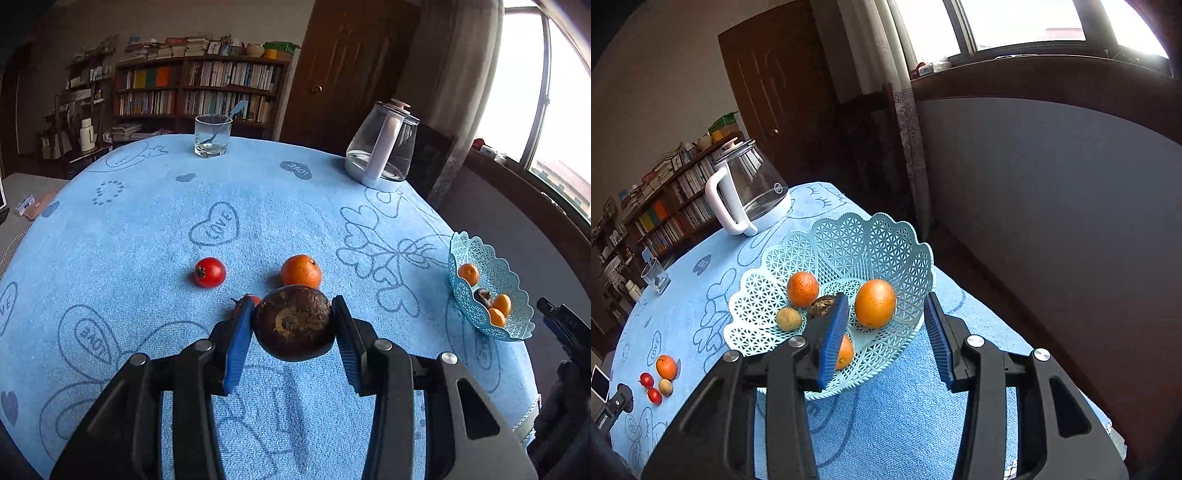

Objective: Organize fruits
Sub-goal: 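Carry the brown fruit into the basket and open the right tool while the left tool holds the mangosteen, then lower the mangosteen into the blue basket and open the left tool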

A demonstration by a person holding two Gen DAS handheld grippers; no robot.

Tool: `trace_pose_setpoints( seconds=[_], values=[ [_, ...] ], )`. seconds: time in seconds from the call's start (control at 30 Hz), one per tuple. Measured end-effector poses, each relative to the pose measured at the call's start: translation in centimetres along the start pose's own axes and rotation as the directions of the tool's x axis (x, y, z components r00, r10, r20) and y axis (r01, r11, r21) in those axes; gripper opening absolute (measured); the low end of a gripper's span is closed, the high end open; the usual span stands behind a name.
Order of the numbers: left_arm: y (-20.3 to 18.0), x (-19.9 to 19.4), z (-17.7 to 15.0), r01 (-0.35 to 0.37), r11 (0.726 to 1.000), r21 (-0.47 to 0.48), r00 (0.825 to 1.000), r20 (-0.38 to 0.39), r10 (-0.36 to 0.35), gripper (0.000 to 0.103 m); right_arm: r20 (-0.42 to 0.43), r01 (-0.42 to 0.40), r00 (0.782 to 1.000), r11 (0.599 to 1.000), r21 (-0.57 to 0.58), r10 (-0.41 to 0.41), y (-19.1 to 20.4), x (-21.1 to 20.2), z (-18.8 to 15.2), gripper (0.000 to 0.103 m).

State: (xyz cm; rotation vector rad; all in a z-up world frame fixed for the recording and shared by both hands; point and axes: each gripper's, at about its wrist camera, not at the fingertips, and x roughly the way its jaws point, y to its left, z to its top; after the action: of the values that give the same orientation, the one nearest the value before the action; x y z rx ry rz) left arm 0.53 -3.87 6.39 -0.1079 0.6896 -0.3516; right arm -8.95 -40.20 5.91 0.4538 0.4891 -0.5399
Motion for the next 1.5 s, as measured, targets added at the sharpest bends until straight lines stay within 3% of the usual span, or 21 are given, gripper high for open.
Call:
trace_pose_setpoints(
  seconds=[0.23,0.47,0.87,1.07,1.2,1.5],
  values=[
    [-6.6,1.3,1.1,0.095,0.991,0.098,0.995,-0.027,-0.093,0.043,0.028,0.008,1.000,1.000,0.013,-0.009,-1.5,0.1,0.5,0.050],
    [-13.2,2.9,1.4,0.180,0.963,0.201,0.983,-0.063,-0.171,0.043,0.020,0.016,1.000,0.996,0.083,-0.018,-3.8,0.6,0.9,0.050],
    [-21.3,6.4,0.4,0.276,0.912,0.302,0.959,-0.146,-0.242,0.043,0.036,0.017,0.999,0.983,0.181,-0.024,-6.9,0.3,2.0,0.050],
    [-22.8,8.3,0.2,0.276,0.906,0.321,0.958,-0.165,-0.234,0.044,0.035,0.010,0.999,0.981,0.191,-0.017,-7.2,0.3,2.2,0.050],
    [-22.6,8.4,0.2,0.276,0.910,0.310,0.959,-0.150,-0.239,0.062,0.035,0.012,0.999,0.980,0.201,-0.019,-7.6,0.3,2.3,0.050],
    [-21.1,8.0,0.5,0.260,0.925,0.276,0.963,-0.145,-0.228,0.070,0.032,0.007,0.999,0.979,0.205,-0.014,-7.8,0.3,2.2,0.050]
  ],
)
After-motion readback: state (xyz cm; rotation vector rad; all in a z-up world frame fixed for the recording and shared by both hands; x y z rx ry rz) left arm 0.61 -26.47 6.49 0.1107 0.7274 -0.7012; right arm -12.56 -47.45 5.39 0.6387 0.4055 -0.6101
